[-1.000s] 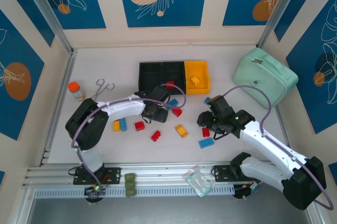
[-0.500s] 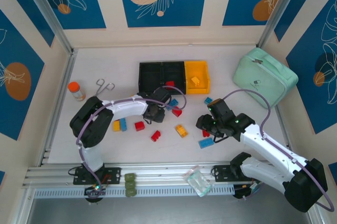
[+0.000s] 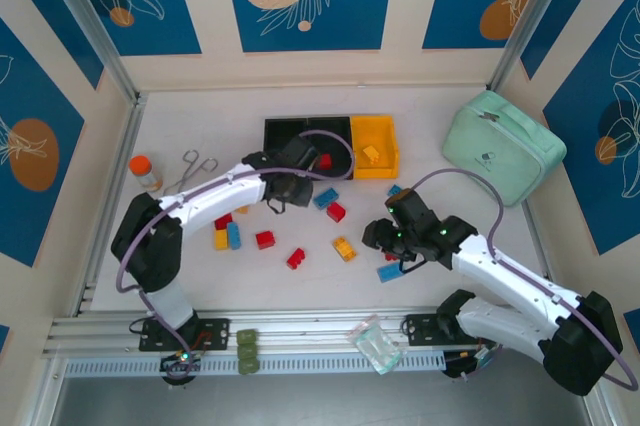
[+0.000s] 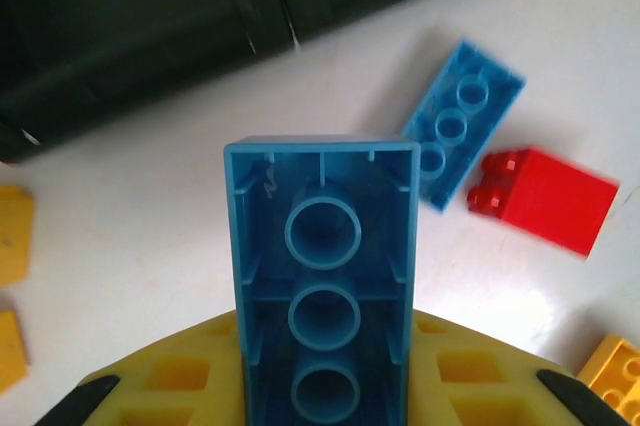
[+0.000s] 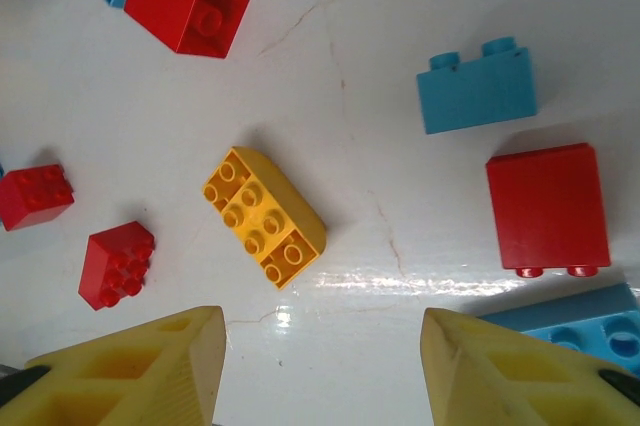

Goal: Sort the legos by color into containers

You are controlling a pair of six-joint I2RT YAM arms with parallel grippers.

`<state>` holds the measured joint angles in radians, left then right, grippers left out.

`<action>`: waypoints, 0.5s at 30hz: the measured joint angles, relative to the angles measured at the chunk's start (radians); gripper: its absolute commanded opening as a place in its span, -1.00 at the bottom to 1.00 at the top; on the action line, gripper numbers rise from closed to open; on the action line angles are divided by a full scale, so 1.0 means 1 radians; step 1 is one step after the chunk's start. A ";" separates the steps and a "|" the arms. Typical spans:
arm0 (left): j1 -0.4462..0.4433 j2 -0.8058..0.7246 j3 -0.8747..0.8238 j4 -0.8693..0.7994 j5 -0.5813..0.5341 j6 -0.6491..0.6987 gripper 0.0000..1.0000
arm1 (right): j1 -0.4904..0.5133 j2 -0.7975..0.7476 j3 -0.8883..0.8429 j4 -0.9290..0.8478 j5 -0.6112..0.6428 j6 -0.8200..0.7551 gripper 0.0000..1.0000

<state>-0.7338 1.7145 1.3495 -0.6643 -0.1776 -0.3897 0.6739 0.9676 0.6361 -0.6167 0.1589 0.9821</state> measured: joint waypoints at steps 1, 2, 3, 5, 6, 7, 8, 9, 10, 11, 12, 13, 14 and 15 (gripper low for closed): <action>0.015 0.006 0.027 -0.009 0.000 0.006 -0.47 | 0.010 0.008 0.005 0.002 0.002 0.002 0.08; 0.033 0.016 0.058 -0.016 0.000 0.011 -0.47 | 0.020 0.017 0.011 0.004 0.003 0.004 0.08; 0.052 0.031 0.092 -0.023 0.000 0.016 -0.47 | 0.030 0.024 0.018 0.005 0.007 0.007 0.08; 0.086 0.065 0.145 -0.031 0.000 0.026 -0.47 | 0.045 0.032 0.025 0.013 0.014 0.014 0.08; 0.101 0.084 0.167 -0.032 0.000 0.029 -0.47 | 0.052 0.033 0.026 0.018 0.018 0.015 0.08; 0.116 0.104 0.187 -0.036 0.001 0.031 -0.47 | 0.056 0.034 0.026 0.023 0.020 0.018 0.08; 0.132 0.128 0.211 -0.043 0.002 0.032 -0.47 | 0.061 0.035 0.026 0.026 0.022 0.021 0.08; 0.143 0.151 0.233 -0.048 0.002 0.033 -0.47 | 0.066 0.039 0.026 0.029 0.024 0.023 0.08; 0.154 0.176 0.255 -0.056 0.003 0.033 -0.47 | 0.071 0.043 0.027 0.030 0.025 0.023 0.08; 0.166 0.203 0.280 -0.064 0.004 0.033 -0.47 | 0.075 0.050 0.029 0.030 0.026 0.026 0.08; 0.175 0.228 0.303 -0.070 0.005 0.034 -0.48 | 0.080 0.057 0.031 0.032 0.028 0.027 0.08; 0.182 0.247 0.318 -0.073 0.005 0.034 -0.47 | 0.085 0.063 0.033 0.033 0.029 0.030 0.08; 0.190 0.269 0.336 -0.079 0.009 0.034 -0.47 | 0.090 0.069 0.035 0.034 0.032 0.033 0.08; 0.197 0.289 0.355 -0.085 0.012 0.034 -0.47 | 0.094 0.075 0.037 0.035 0.033 0.034 0.08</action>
<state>-0.5365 2.0037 1.7046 -0.7498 -0.1658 -0.3553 0.7681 1.0424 0.6735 -0.5816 0.1917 1.0164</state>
